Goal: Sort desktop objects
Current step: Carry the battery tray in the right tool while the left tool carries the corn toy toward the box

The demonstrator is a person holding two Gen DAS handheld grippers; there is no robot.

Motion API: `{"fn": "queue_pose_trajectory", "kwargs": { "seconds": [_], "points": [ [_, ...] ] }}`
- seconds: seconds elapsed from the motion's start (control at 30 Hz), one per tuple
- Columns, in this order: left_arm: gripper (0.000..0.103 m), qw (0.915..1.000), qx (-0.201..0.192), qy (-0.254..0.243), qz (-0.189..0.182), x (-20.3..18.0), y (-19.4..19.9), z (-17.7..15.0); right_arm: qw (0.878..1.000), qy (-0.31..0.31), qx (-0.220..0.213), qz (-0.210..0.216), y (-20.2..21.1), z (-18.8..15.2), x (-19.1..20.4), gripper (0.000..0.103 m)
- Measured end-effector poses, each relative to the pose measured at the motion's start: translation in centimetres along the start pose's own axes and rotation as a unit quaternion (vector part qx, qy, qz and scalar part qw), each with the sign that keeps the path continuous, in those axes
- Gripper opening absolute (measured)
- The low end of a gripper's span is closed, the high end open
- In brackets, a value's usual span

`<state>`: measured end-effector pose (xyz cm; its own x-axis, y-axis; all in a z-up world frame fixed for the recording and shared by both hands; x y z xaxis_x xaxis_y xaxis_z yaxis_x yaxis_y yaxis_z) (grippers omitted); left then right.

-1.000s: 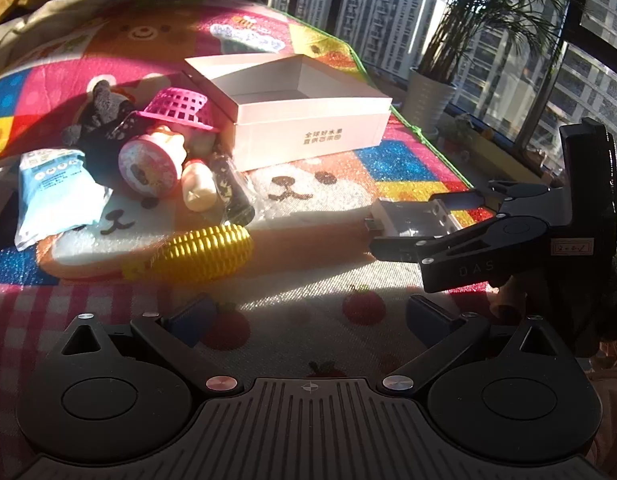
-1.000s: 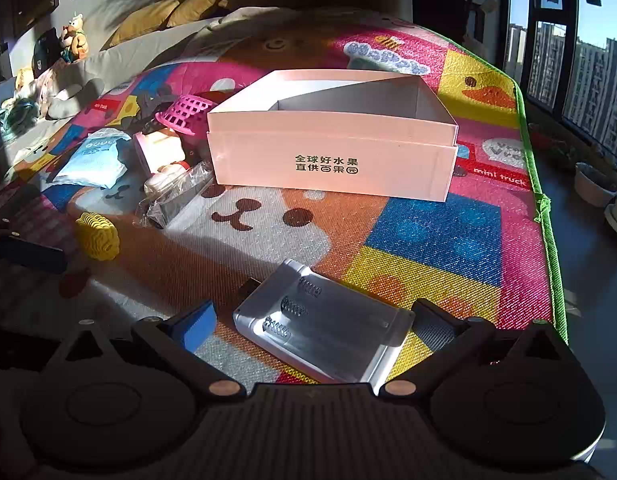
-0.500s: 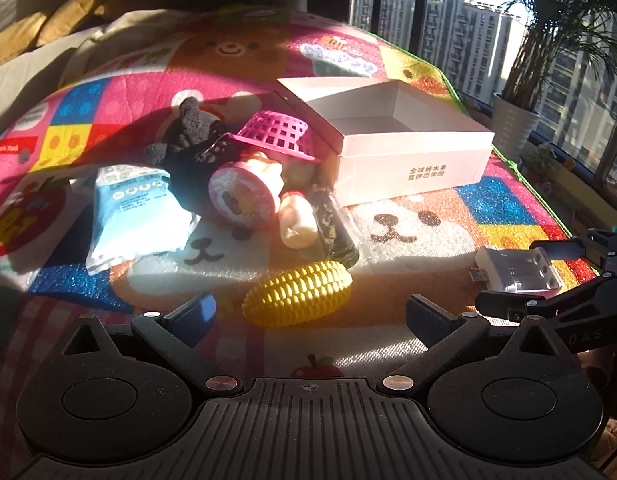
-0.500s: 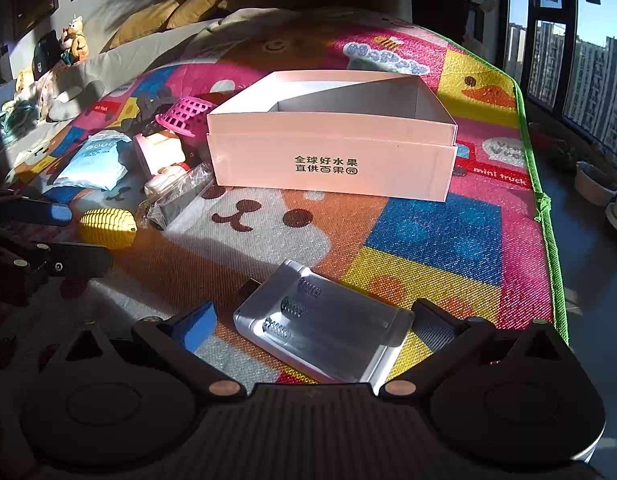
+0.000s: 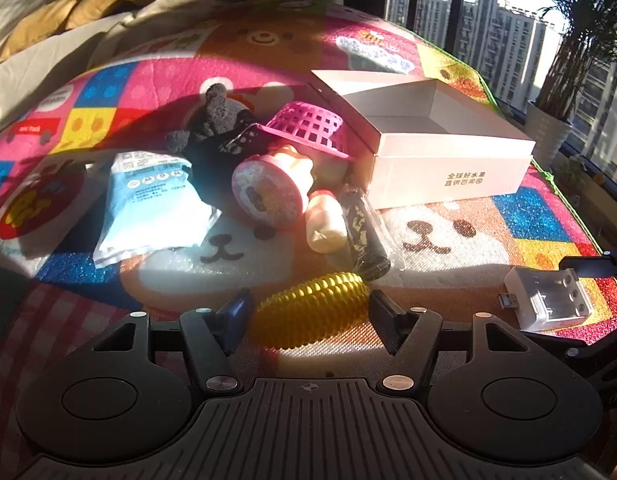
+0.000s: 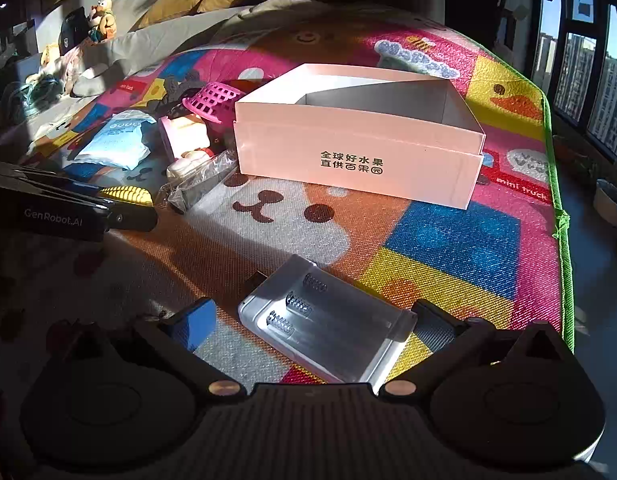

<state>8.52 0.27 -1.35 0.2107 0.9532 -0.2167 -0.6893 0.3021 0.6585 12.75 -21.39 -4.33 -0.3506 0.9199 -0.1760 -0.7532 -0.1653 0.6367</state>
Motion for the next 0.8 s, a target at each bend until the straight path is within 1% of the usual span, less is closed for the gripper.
{"fn": "queue_pose_trajectory", "kwargs": {
  "seconds": [0.03, 0.1, 0.17, 0.23, 0.3, 0.33, 0.4, 0.43, 0.5, 0.57, 0.6, 0.63, 0.67, 0.7, 0.73, 0.77, 0.8],
  "points": [
    [0.069, 1.0000, 0.002, -0.004, -0.004, -0.1, 0.1, -0.1, 1.000, 0.017, -0.011, 0.000, 0.3, 0.1, 0.1, 0.103],
    [0.069, 0.9995, 0.011, -0.019, -0.022, -0.4, 0.6, -0.7, 0.999, 0.038, -0.017, 0.006, 0.5, 0.2, 0.3, 0.103],
    [0.069, 0.9990, 0.013, -0.030, -0.031, -0.6, 1.0, -1.3, 0.999, 0.040, -0.004, 0.014, 0.4, 0.4, 0.3, 0.103],
    [0.069, 0.9989, 0.015, -0.030, -0.034, -0.7, 1.6, -1.7, 0.999, 0.029, 0.015, 0.016, 0.2, 0.3, 0.3, 0.103],
    [0.071, 0.9991, 0.016, -0.024, -0.032, -0.3, 2.0, -2.0, 0.998, 0.002, 0.038, 0.041, 0.5, 0.1, 0.2, 0.103],
    [0.073, 0.9992, 0.017, -0.022, -0.030, -0.1, 2.1, -2.0, 0.997, -0.007, 0.038, 0.062, 1.0, 0.0, 0.4, 0.103],
    [0.077, 0.9993, 0.017, -0.020, -0.026, 0.2, 2.3, -2.1, 0.994, 0.000, 0.034, 0.106, 2.1, -0.2, 1.2, 0.103],
    [0.078, 0.9994, 0.017, -0.019, -0.024, 0.3, 2.4, -2.0, 0.994, 0.007, 0.022, 0.111, 2.6, -0.1, 1.6, 0.103],
    [0.082, 0.9995, 0.016, -0.015, -0.024, 0.5, 2.6, -2.0, 0.995, 0.015, 0.000, 0.096, 3.0, 0.1, 1.9, 0.103],
    [0.087, 0.9996, 0.013, -0.012, -0.023, 0.6, 2.8, -2.1, 0.997, 0.003, -0.001, 0.076, 2.3, 0.6, 1.6, 0.102],
    [0.089, 0.9996, 0.013, -0.010, -0.023, 0.6, 3.0, -2.2, 0.997, -0.004, 0.005, 0.071, 1.8, 0.8, 1.4, 0.094],
    [0.089, 0.9996, 0.014, -0.008, -0.023, 0.6, 3.1, -2.3, 0.997, -0.009, 0.016, 0.074, 1.2, 0.9, 1.2, 0.081],
    [0.090, 0.9996, 0.015, -0.006, -0.025, 0.5, 3.3, -2.3, 0.996, -0.014, 0.025, 0.079, 0.8, 1.0, 1.0, 0.074],
    [0.091, 0.9995, 0.015, -0.004, -0.028, 0.4, 3.4, -2.4, 0.997, -0.016, 0.018, 0.075, 0.8, 1.1, 0.9, 0.069],
    [0.091, 0.9994, 0.015, -0.004, -0.030, 0.2, 3.6, -2.5, 0.997, -0.011, 0.019, 0.074, 0.7, 1.3, 1.0, 0.056],
    [0.091, 0.9994, 0.013, -0.005, -0.031, 0.0, 3.7, -2.5, 0.997, -0.008, 0.016, 0.071, 0.7, 1.3, 1.0, 0.051],
    [0.091, 0.9994, 0.012, -0.006, -0.031, -0.2, 3.7, -2.5, 0.997, -0.007, 0.016, 0.069, 0.7, 1.3, 1.1, 0.049]
  ]
}}
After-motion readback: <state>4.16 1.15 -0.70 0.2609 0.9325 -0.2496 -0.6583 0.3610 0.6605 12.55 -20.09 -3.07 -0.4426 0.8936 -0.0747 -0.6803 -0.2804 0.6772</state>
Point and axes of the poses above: each gripper's, at about its wrist camera, not at the fingertips, and y roughly against the way its jaws point, x to its left, z to its top, the point moved 4 cm from there along -y, roughly the way its jaws point, and after that the axes turned 14 degrees about -z, right-handed, at the moved point
